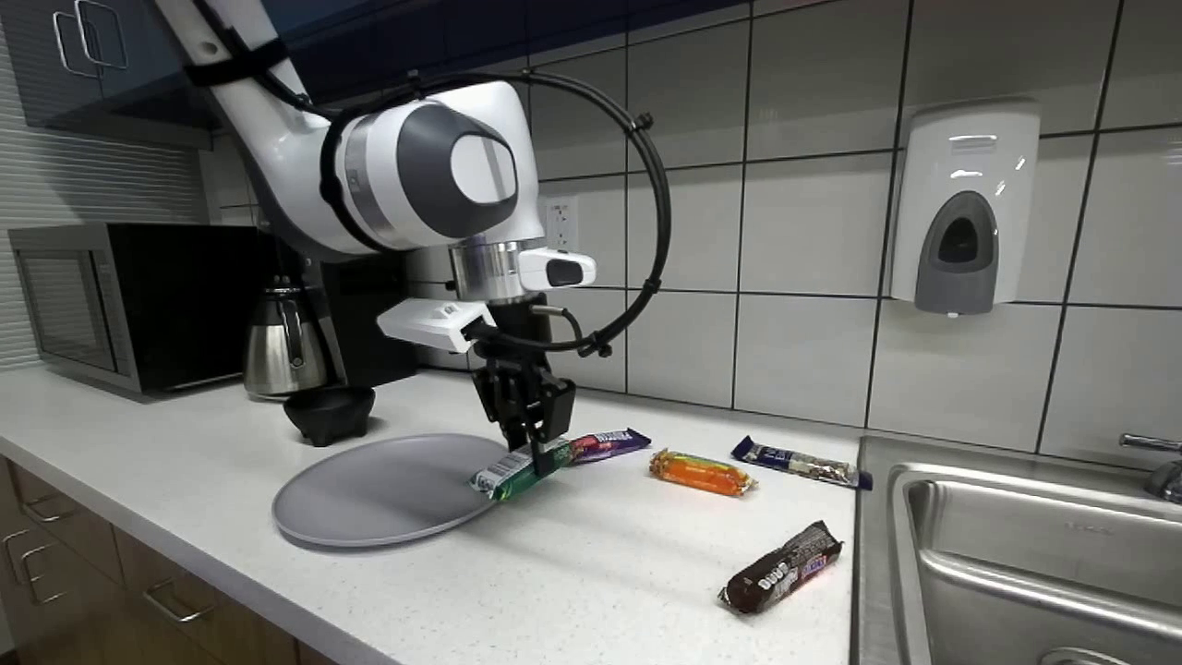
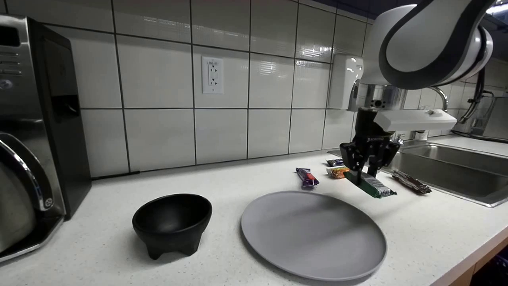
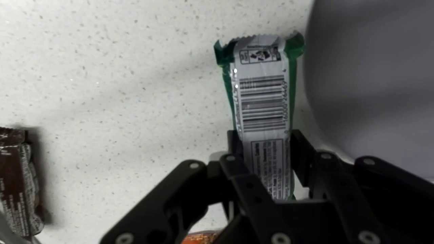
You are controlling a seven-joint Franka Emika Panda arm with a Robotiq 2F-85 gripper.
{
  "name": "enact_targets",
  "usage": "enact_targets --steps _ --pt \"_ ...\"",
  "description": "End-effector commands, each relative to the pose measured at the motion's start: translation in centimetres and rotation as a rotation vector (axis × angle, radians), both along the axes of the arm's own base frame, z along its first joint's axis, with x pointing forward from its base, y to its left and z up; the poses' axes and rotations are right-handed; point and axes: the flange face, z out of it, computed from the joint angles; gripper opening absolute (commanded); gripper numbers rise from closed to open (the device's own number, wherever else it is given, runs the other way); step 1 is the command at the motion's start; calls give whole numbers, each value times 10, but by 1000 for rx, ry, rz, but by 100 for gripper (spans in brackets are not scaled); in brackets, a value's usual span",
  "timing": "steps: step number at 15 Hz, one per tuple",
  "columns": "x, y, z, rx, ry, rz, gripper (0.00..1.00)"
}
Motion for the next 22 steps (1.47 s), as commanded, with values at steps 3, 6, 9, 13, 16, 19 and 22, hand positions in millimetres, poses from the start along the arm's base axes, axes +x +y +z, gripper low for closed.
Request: enact_targets --steps 3,6,9,13,16,19,22 --pt "0 61 11 -18 19 63 14" --pt "0 95 13 -18 26 102 14" --pt "0 128 13 -14 33 140 14" --pt "4 165 10 -9 46 185 14" --pt "10 188 3 -8 58 222 14" --pt "19 209 -6 -5 74 252 14" --pt "29 229 -15 1 87 278 14"
